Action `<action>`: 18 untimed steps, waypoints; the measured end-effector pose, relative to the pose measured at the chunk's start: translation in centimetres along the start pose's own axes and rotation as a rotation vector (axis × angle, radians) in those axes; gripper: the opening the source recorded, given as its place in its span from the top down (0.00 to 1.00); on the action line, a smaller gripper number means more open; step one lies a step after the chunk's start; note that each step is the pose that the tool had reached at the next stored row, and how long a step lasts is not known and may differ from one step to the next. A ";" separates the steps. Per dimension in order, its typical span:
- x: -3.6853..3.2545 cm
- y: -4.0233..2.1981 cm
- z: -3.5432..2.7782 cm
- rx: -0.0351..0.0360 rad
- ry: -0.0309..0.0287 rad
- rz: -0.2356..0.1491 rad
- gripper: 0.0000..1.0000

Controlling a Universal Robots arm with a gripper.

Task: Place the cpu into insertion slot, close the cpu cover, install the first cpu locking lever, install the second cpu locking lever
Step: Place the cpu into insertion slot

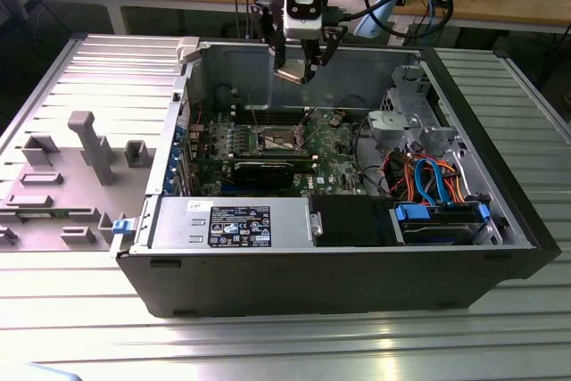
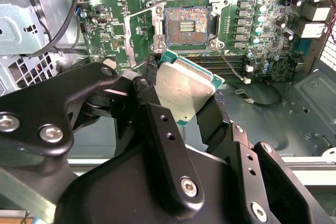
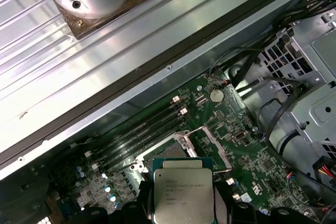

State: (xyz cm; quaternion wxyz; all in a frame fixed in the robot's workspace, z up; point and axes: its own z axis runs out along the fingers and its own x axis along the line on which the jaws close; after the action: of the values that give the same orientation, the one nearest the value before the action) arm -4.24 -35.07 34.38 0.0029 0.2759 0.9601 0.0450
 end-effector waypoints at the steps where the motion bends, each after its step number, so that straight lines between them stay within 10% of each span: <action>1: 0.00 0.00 0.00 -0.0001 -0.0001 0.001 0.45; 18: 0.00 0.00 0.00 -0.0002 -0.0011 0.012 0.45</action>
State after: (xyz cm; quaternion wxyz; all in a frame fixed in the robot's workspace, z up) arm -4.24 -35.07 34.38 0.0032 0.2816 0.9585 0.0450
